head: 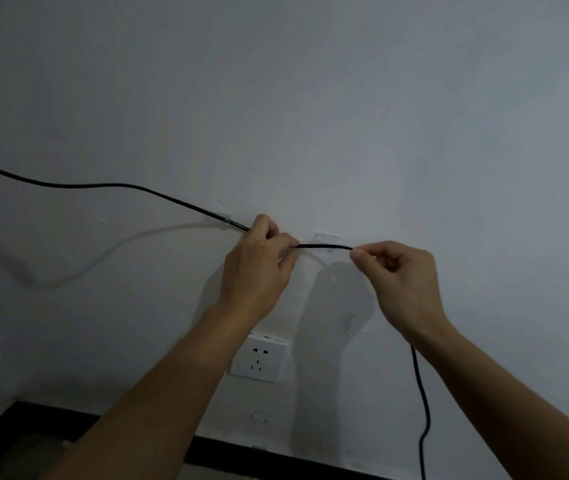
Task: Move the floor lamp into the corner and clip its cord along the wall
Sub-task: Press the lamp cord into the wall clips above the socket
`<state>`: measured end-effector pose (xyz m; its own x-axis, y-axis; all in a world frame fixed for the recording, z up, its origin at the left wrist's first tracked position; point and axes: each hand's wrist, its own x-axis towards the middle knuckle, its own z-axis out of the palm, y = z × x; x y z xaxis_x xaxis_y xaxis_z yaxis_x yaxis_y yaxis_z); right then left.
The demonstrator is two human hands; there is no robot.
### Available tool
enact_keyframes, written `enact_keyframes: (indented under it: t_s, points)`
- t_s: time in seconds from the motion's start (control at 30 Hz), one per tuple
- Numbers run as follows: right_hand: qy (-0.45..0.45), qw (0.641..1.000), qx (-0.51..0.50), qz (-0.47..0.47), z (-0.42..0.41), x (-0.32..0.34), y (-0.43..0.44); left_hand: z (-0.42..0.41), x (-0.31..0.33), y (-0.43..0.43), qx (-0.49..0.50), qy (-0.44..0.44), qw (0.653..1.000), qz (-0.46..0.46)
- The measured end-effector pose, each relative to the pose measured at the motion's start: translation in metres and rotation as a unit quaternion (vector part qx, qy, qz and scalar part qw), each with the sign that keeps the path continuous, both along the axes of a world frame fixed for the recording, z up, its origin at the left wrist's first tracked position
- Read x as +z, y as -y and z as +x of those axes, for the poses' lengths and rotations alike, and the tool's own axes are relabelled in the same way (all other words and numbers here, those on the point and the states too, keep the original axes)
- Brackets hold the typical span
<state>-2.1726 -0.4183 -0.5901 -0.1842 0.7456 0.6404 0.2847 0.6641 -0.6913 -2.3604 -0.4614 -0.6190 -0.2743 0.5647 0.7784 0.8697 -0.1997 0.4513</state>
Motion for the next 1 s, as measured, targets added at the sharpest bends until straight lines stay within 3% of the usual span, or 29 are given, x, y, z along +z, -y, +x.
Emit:
enact_keyframes:
  t_s: [0.27, 0.47, 0.87, 1.0]
  points:
    - [0.038, 0.998, -0.052, 0.014, -0.015, 0.017, -0.015, 0.008, 0.000, -0.004, 0.045, 0.024, 0.999, 0.007]
    - [0.062, 0.996, -0.046, 0.046, -0.023, 0.034, -0.022, 0.011, 0.002, -0.004, 0.068, -0.008, 0.997, 0.019]
    - [0.030, 0.999, -0.023, -0.014, -0.003, -0.027, -0.019, 0.004, 0.001, -0.007, 0.055, 0.008, 0.996, 0.076]
    - [0.084, 0.995, -0.048, -0.034, 0.005, -0.032, -0.023, -0.006, -0.024, 0.003, 0.037, 0.014, 0.996, 0.076]
